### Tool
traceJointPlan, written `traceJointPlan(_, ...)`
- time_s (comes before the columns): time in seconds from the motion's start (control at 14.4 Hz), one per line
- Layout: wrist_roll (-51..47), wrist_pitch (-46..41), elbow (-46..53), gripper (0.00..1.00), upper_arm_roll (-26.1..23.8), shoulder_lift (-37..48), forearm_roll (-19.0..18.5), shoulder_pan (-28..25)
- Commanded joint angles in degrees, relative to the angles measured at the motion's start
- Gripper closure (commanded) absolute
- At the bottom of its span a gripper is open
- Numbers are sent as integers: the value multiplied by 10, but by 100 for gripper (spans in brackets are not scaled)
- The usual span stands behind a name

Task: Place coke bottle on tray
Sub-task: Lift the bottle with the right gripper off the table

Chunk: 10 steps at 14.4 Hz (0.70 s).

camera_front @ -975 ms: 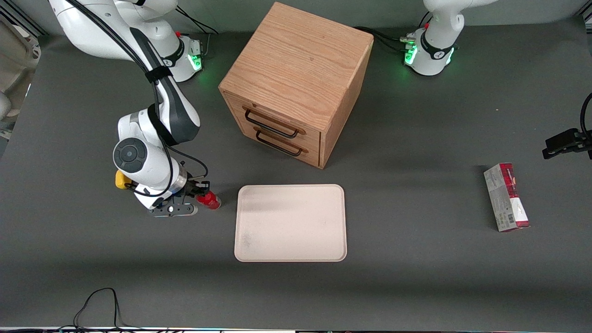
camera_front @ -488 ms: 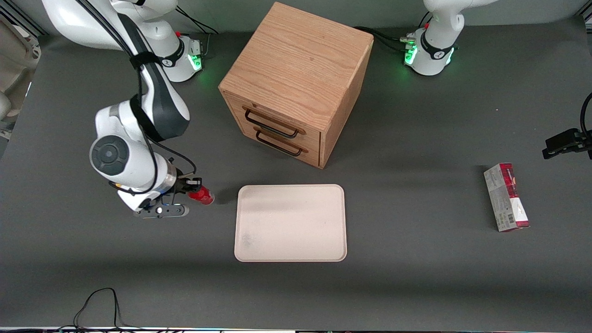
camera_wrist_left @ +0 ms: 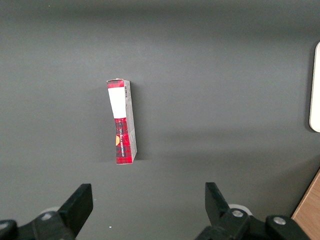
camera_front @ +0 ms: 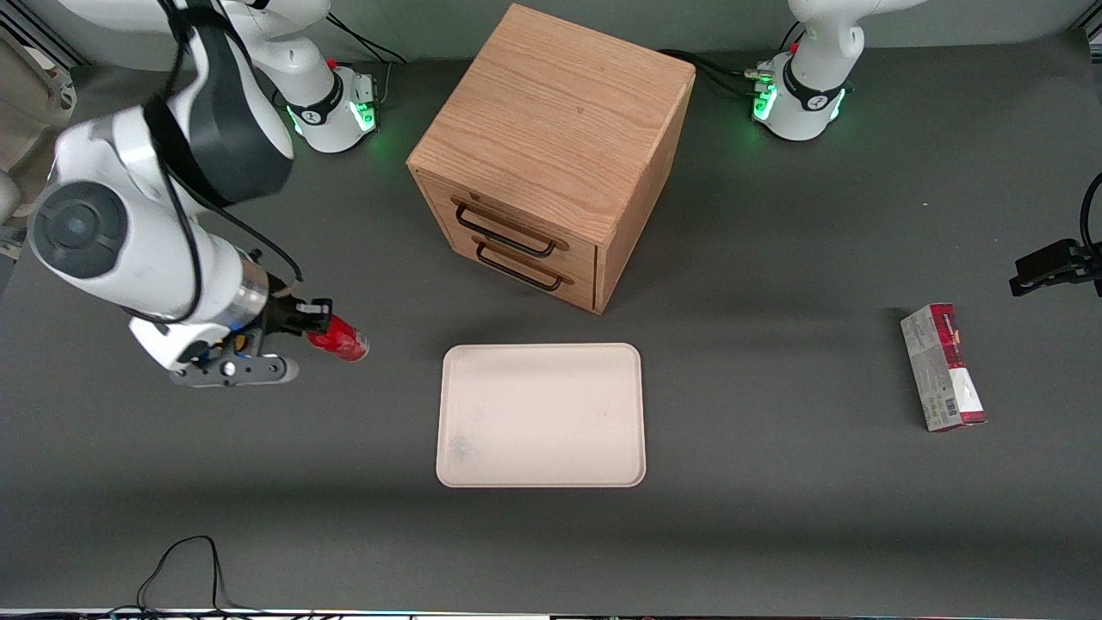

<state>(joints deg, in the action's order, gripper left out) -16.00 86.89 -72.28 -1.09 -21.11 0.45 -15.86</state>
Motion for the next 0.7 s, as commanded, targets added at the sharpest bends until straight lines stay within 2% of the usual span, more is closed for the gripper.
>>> traceJointPlan(0.0, 10, -35, 42, 100, 1, -8, -2, 0)
traceJointPlan(0.28, -19, -33, 77, 100, -6, -27, 2, -6)
traceJointPlan(0.63, -94, -33, 187, 100, -49, -128, -1, -18)
